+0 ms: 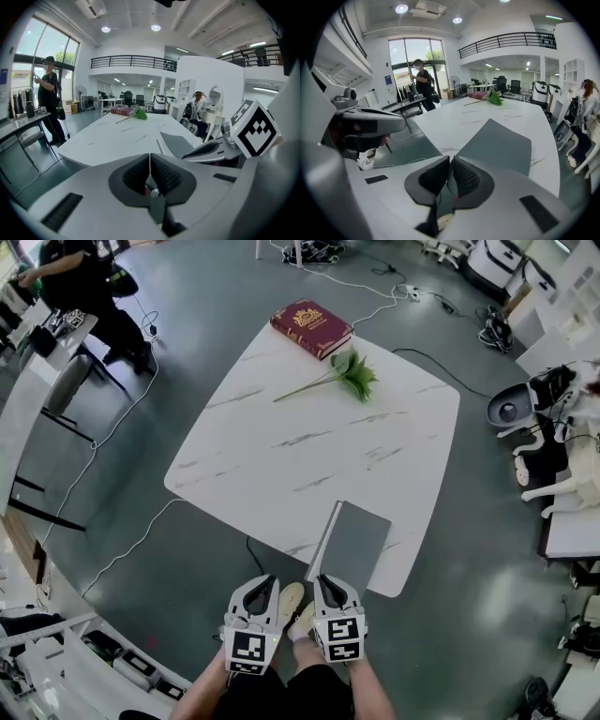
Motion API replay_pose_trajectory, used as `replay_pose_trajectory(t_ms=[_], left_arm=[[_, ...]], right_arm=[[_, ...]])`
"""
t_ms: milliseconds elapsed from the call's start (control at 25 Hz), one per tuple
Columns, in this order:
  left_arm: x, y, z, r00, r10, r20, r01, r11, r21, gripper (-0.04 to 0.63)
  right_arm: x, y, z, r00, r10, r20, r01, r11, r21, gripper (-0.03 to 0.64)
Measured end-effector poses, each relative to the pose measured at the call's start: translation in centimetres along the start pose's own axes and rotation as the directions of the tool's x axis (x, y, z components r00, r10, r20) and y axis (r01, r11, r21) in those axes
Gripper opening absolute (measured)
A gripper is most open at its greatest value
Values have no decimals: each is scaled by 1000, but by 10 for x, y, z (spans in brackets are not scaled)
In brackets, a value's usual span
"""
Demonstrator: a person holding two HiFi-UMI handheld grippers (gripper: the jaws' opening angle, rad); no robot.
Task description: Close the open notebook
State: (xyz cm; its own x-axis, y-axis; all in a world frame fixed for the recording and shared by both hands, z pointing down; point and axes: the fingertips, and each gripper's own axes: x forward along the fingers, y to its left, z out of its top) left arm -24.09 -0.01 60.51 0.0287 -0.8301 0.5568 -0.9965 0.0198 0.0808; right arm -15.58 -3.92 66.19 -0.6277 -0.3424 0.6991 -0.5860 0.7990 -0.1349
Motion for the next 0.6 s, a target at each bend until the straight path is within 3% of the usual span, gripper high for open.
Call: replay_pose_trajectory(t_ms=[600], left_arm=[[12, 18, -21, 1000, 3, -30, -4, 999, -35, 25]], right_arm=[[28, 6, -8, 999, -4, -46, 4, 1000, -13, 52]])
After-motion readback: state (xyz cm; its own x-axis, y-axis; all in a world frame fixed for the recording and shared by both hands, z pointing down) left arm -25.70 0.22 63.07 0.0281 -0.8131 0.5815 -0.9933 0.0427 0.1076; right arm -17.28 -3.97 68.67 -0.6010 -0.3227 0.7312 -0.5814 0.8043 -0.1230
